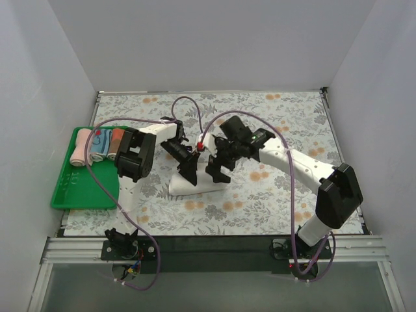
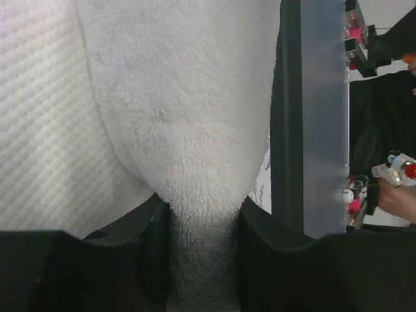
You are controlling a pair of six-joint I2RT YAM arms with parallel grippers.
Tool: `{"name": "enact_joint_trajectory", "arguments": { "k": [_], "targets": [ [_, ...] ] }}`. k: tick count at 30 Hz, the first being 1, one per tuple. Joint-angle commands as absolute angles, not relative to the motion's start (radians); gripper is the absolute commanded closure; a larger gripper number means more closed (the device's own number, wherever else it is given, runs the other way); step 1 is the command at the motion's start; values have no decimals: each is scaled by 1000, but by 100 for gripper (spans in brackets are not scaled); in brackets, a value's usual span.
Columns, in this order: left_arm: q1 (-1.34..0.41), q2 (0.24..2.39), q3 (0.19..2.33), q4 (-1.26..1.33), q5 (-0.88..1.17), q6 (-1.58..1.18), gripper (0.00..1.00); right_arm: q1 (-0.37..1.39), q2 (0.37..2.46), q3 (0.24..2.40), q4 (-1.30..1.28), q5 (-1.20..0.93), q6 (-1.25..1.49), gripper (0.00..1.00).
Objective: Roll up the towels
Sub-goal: Roll the towel
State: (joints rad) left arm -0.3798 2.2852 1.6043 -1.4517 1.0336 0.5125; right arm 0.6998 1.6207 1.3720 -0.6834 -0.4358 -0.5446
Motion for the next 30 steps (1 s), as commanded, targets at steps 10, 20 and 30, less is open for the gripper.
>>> {"name": "enact_joint_trajectory", "arguments": {
  "k": [10,20,30],
  "targets": [
    [-377,2462,1657,-1344,773,607,89,956,1647,1092,-261,-126,-784,8],
    [-330,2408,1640,-1306,842,582,77,950,1756,1051,-311,-231,-821,76],
    [-155,2151,1601,-1246,959,540,28,827,1885,1216,-656,-538,-788,99]
  ]
}}
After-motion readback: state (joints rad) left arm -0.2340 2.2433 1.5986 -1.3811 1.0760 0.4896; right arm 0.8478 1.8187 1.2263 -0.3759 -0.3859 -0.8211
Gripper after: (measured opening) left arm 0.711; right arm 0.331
